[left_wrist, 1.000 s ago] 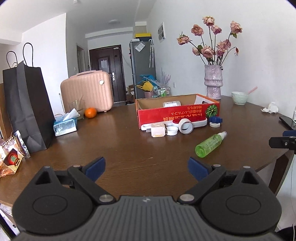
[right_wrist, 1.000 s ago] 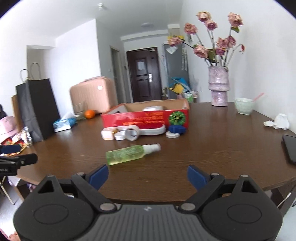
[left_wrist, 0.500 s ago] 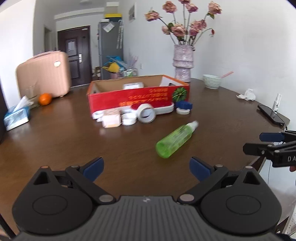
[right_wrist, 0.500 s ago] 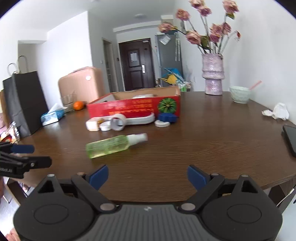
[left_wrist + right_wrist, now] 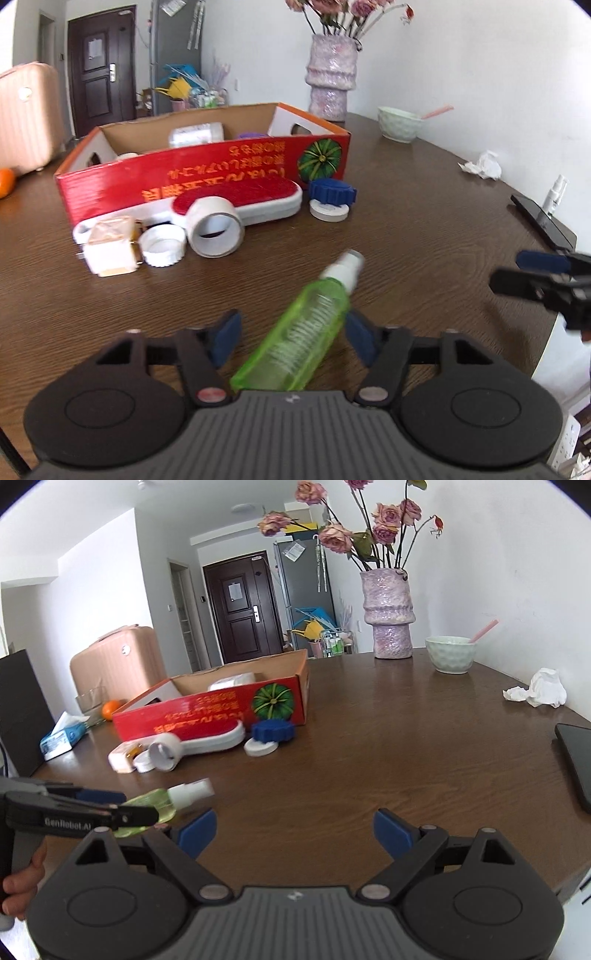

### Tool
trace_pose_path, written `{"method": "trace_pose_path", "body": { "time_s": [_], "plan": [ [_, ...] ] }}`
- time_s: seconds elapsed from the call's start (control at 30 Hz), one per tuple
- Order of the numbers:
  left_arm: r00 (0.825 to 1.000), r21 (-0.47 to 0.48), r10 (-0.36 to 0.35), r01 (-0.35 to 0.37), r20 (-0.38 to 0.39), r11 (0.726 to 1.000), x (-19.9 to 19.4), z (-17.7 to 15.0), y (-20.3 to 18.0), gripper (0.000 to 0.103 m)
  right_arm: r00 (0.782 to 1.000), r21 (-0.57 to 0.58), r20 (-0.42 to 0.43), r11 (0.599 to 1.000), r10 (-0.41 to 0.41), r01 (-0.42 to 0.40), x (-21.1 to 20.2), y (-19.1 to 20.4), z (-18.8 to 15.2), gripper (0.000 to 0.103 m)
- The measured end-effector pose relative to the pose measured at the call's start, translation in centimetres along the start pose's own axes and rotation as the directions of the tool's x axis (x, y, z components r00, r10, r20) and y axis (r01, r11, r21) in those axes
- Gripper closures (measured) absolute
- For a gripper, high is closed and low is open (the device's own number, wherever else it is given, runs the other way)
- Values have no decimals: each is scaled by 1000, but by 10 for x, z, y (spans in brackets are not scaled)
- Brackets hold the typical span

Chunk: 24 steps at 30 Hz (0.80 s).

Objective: Organize rigid objects
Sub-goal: 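Grasp the green spray bottle with the left gripper while the right reaches the blue cap, then lift the green spray bottle with the left gripper while the right grasps the blue cap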

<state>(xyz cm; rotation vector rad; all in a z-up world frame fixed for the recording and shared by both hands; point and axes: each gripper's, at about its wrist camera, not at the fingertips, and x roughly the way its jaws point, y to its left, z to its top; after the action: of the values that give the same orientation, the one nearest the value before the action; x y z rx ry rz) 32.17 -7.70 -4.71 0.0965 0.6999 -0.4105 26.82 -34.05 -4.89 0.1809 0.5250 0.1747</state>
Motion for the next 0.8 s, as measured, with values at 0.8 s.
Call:
{"method": "trace_pose_path", "body": {
  "time_s": [0.8],
  "plan": [
    [987, -22, 93, -90, 134, 996, -27, 2, 39, 72, 994, 34, -110, 999, 7, -3, 188, 25, 85, 50]
  ]
}}
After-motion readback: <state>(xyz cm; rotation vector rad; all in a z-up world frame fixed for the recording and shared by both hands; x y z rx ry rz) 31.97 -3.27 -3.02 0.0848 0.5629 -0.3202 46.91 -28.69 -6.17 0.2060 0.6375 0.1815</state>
